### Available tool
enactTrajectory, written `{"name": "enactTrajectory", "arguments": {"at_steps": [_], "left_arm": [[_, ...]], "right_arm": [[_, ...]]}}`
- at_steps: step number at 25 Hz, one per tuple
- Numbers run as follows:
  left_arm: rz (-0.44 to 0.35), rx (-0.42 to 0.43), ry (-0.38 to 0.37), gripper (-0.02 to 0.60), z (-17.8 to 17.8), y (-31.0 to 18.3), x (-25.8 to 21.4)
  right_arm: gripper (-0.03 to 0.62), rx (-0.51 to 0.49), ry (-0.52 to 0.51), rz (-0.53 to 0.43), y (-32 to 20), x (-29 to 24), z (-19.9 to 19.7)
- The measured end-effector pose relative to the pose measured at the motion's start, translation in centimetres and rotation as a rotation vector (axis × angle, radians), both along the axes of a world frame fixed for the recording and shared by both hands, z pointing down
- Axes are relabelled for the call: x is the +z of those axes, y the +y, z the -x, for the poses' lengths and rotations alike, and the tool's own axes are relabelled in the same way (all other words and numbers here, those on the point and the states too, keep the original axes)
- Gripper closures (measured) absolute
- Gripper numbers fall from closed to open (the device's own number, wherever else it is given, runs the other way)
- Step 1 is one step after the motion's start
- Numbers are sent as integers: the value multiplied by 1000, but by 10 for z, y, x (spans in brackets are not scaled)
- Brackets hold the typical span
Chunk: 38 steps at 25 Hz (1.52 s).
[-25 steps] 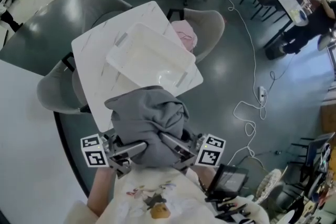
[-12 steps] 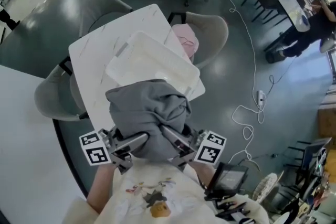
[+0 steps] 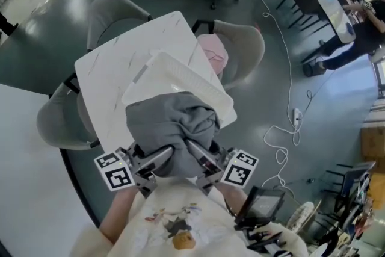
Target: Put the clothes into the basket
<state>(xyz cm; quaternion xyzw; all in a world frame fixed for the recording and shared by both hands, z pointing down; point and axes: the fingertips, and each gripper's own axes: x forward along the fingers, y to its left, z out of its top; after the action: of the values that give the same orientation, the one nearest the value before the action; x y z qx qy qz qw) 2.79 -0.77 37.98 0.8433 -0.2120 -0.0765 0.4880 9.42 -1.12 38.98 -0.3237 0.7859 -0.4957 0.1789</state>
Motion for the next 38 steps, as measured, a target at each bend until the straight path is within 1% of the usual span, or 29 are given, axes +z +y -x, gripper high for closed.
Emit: {"name": "enactTrajectory", "arguments": {"at_steps": [4, 7, 15, 21, 24, 29, 32, 34, 38], "left_arm": [[16, -3, -10, 232, 9, -23, 11], [18, -4, -13, 232, 14, -36, 9], [4, 6, -15, 232, 30, -65, 16], [-11, -12, -23, 232, 31, -86, 22], [-2, -21, -31, 232, 30, -98, 31], [7, -3, -84, 232, 25, -104, 49], [15, 32, -117, 232, 23, -104, 58], [5, 50, -143, 232, 20, -111, 63], [-13, 55, -186, 235, 18, -122, 72]], "right_arm": [[359, 27, 18, 31, -21, 11, 8], [359, 46, 19, 46, -33, 10, 12], [359, 65, 63, 39, -60, 15, 27], [359, 56, 102, 13, -80, 17, 27], [359, 62, 112, 22, -91, 25, 25], [359, 76, 105, 72, -95, 45, 20], [359, 115, 93, 111, -92, 55, 18], [359, 142, 84, 123, -96, 62, 15], [359, 185, 91, 131, -106, 73, 13]]}}
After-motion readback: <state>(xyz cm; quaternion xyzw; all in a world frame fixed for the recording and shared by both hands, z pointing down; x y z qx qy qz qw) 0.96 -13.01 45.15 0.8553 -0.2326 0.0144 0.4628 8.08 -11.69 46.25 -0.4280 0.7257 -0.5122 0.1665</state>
